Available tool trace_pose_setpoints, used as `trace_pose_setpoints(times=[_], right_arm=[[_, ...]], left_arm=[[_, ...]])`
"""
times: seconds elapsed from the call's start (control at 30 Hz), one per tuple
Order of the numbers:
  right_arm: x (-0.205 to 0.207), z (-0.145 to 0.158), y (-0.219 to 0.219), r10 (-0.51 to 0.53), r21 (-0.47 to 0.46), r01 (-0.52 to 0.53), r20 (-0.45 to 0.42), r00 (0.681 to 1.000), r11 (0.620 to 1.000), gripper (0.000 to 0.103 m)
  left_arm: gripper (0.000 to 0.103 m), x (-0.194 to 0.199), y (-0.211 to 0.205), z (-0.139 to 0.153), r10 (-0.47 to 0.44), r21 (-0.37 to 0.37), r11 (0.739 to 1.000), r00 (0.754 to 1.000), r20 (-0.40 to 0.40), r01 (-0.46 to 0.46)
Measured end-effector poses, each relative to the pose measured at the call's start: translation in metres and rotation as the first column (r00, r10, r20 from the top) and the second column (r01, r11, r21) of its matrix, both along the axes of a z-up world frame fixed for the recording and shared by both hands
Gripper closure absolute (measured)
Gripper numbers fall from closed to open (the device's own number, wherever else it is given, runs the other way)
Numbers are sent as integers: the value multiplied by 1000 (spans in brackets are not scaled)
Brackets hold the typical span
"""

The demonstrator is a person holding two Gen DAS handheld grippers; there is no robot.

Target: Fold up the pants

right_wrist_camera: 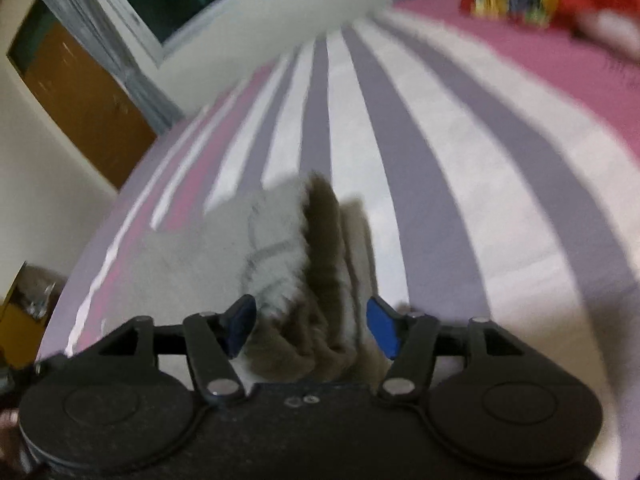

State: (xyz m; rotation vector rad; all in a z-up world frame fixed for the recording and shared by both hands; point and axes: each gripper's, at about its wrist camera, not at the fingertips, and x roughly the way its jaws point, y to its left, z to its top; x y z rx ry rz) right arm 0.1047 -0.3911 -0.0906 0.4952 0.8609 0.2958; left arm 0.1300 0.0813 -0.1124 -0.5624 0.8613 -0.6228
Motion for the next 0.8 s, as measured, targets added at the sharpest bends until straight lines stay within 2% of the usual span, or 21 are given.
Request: trace_pose_setpoints(times=[0.07,0.13,0.17,0.2,0.23,0.27,0.33,0.37,0.47,0.67,0.8], right_arm=[[6,-11,-11,21,97,-18,-27,999,995,29],[14,-24,-21,48,191,-38,-47,998,981,29],[20,-29,-25,70,231,-57,-49,996,971,29],[25,-34,-27,94,270,-78,-48,994,960,29],[31,-37,-27,118,295,-100,-43,992,950,27],[37,-40,-26,147,310,-128,-37,988,942,26],[48,-43,-20,185,296,-167,-34,982,940,32],[53,-42,-15,200,273,-182,-40,979,945,41],[61,-30,-1,240,227,-230,-16,971,946,55],[80,12,9,273,254,-287,92,958,924,61],[129,44,20,261,292,-301,168,951,908,61]], left_arm=[[16,12,-5,-20,-50,-79,996,998,-36,47],[17,26,-7,-35,-91,-199,977,994,-56,78],[29,35,-10,-42,-104,-247,965,993,-63,85],[53,43,-14,-49,-109,-258,962,991,-73,87],[64,50,-19,-57,-108,-243,966,991,-84,84],[72,55,-24,-65,-115,-261,961,989,-96,86],[75,60,-29,-73,-123,-307,948,989,-87,91],[76,60,-31,-74,-122,-315,944,990,-70,94],[78,59,-25,-65,-108,-379,921,994,-32,88],[78,91,-14,-13,-75,-385,917,993,92,105],[78,130,2,16,-40,-355,931,989,141,88]])
